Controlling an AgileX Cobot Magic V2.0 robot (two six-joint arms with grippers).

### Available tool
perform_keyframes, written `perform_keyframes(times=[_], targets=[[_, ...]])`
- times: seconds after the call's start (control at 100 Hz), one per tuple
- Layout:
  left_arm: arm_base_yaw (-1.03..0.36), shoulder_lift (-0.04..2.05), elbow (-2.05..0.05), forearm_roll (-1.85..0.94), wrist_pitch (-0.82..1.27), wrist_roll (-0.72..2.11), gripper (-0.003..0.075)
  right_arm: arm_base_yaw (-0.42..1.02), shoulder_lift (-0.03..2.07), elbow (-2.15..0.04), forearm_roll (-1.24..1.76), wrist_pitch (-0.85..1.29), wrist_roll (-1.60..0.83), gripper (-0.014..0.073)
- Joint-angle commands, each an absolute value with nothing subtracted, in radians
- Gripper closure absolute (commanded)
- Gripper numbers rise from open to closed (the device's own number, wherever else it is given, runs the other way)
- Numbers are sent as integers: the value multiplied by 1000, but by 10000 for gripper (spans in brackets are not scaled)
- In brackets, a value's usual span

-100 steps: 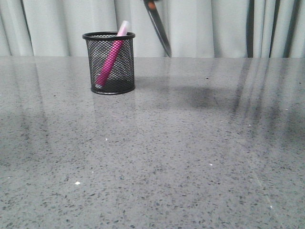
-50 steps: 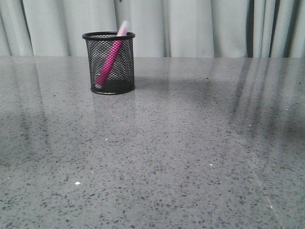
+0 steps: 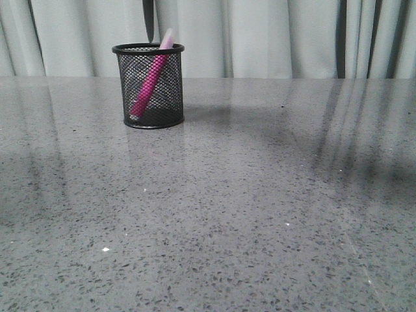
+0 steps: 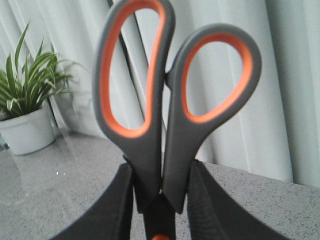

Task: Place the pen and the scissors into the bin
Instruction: 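Lift the scissors with the right gripper and carry toward the cup, then lower the scissors blades-first into the mesh cup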

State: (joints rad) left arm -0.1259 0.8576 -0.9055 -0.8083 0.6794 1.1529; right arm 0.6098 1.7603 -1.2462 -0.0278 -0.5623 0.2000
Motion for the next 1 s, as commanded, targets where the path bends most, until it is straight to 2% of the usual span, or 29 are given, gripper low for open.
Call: perform_keyframes(times=[0.0,0.19,0.42,0.57,0.72,0.99], targets=[[-125,850,-932,-858,634,1148,742,606,1725,-1273,-73,-663,186,651],[-125,850,-932,-858,644,1148,742,604,1740,-1273,-76,-661,90,651],[-125,850,-932,-858,645,1148,742,593,1755,-1261,-73,-665,92,651],[-125,850,-932,-858,645,1148,742,593,1755,-1207,-65,-724,92,651],[-125,850,-932,-858,645,1148,742,593,1755,-1120,-27,-890,92,651],[-125,850,-932,-858,645,1148,742,593,1755,-1090,-13,-906,92,651]])
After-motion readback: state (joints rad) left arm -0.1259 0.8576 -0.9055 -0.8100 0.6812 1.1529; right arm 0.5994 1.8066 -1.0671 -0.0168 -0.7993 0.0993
